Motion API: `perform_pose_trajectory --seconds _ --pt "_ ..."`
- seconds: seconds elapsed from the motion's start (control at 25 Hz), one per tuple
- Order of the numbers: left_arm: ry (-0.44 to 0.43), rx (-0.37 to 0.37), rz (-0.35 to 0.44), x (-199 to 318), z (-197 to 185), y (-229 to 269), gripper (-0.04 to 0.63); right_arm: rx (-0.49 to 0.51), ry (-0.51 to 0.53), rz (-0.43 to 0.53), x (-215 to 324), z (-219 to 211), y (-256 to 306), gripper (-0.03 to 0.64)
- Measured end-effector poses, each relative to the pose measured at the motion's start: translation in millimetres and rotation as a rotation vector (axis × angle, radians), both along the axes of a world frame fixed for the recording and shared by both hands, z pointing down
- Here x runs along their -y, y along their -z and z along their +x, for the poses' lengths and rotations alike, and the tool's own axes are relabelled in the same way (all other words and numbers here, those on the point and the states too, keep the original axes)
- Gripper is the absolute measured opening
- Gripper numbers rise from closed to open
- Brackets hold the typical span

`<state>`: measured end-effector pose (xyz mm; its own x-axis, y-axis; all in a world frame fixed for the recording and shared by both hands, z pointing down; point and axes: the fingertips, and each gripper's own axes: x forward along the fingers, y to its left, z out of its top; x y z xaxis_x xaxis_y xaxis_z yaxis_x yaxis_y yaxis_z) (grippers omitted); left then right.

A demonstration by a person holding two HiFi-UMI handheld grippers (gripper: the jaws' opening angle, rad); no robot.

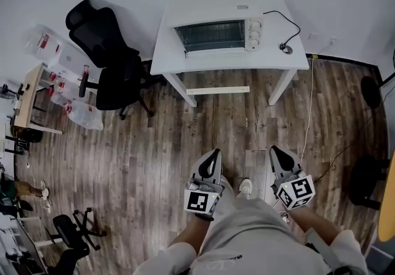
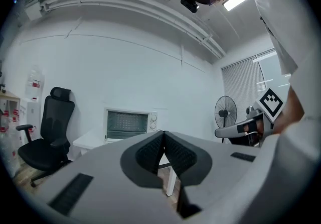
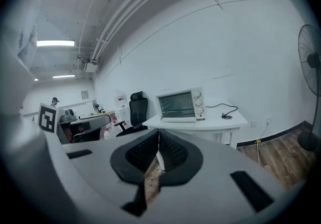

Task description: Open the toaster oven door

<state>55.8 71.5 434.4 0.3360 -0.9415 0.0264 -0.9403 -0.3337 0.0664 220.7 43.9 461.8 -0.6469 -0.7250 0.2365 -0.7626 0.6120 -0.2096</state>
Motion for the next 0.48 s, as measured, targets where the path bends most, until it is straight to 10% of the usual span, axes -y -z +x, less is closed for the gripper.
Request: perform_pose_trajectory --seconds 0.48 --pt "0.003 0.057 0.042 -75 -11 28 0.008 0.045 0.042 0.009 -68 -18 7 0.017"
